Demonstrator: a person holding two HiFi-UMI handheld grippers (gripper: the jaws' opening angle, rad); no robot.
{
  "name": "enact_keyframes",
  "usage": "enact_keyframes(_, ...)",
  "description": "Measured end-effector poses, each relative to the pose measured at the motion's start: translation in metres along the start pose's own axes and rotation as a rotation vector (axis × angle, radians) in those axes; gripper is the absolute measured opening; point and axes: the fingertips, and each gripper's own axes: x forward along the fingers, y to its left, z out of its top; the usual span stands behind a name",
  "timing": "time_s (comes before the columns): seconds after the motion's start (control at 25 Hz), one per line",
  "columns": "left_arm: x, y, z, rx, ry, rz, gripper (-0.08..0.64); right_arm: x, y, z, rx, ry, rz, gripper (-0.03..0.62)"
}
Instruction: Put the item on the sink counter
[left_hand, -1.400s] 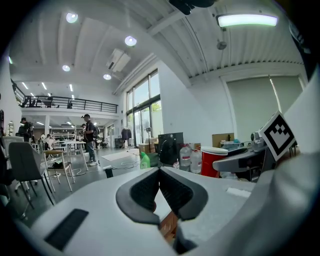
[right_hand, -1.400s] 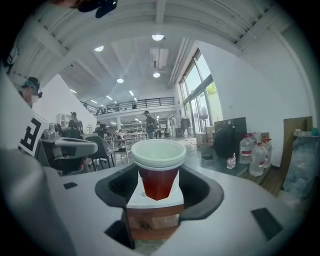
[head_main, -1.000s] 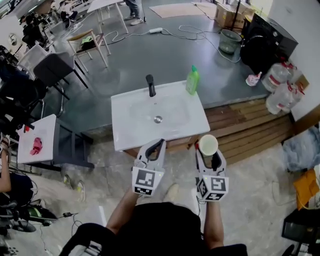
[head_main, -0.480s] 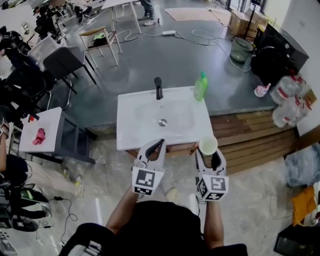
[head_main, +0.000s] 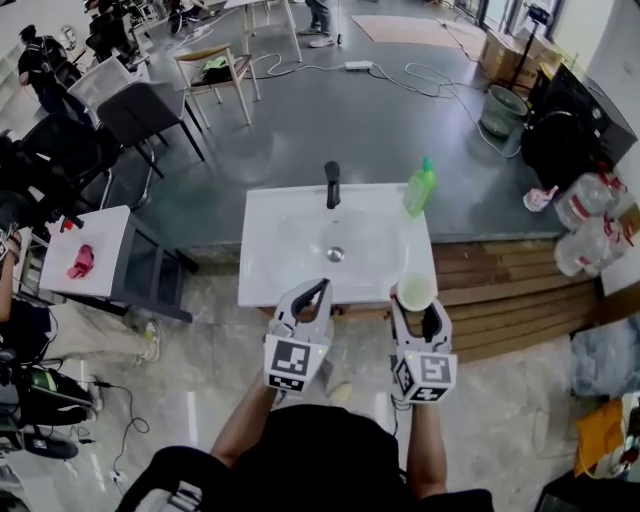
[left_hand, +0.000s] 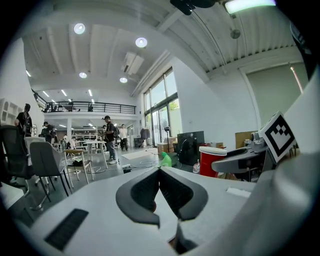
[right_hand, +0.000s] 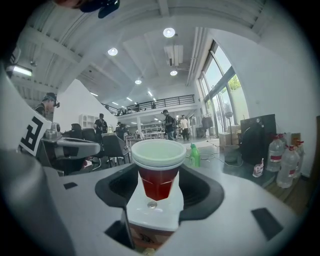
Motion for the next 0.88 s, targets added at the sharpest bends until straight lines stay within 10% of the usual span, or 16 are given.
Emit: enact_keyframes(0.88,0.139,0.106,-0.028,-0.072,0.1,0.027,0.002,0.182,-0.019,-0.001,0.007,0.073,0.047,0.256)
